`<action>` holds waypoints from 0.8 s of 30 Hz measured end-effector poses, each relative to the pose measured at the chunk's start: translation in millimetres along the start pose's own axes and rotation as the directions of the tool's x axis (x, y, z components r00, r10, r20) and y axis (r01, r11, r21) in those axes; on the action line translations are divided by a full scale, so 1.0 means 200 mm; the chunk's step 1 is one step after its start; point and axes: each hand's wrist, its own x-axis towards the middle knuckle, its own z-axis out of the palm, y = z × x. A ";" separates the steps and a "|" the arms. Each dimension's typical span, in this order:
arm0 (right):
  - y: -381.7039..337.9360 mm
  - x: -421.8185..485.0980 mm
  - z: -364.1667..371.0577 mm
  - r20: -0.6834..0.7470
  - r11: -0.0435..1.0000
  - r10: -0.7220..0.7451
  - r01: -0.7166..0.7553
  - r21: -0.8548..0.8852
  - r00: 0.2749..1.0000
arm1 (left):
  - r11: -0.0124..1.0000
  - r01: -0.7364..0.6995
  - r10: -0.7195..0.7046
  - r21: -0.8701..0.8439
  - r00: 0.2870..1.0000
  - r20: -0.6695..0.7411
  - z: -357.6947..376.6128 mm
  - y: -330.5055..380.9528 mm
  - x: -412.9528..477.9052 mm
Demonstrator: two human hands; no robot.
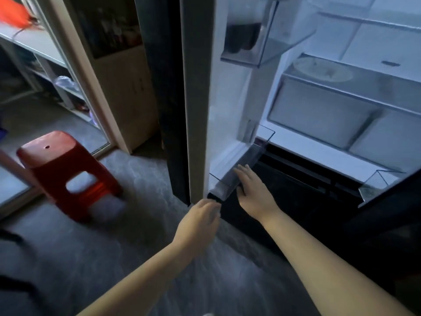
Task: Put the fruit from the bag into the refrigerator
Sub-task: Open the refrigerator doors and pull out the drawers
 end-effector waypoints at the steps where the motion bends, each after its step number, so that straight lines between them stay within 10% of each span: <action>1: 0.01 0.02 0.00 0.051 0.998 -0.034 0.036 -0.045 0.998 | 0.991 -0.116 0.121 0.067 0.990 -0.072 -0.01 0.02 0.02; 3: 0.03 0.07 -0.01 0.123 0.989 -0.115 0.124 -0.074 0.986 | 0.946 -0.231 0.246 0.227 0.969 -0.037 -0.01 0.03 0.10; 7: 0.03 0.17 -0.03 0.229 0.954 -0.181 0.228 -0.196 0.956 | 0.846 -0.099 0.028 0.524 0.990 0.141 0.04 -0.06 0.26; 24: -0.18 0.63 0.07 0.271 0.913 -0.035 0.141 -0.382 0.962 | 0.743 0.050 -0.118 0.667 0.991 0.057 -0.31 -0.47 0.63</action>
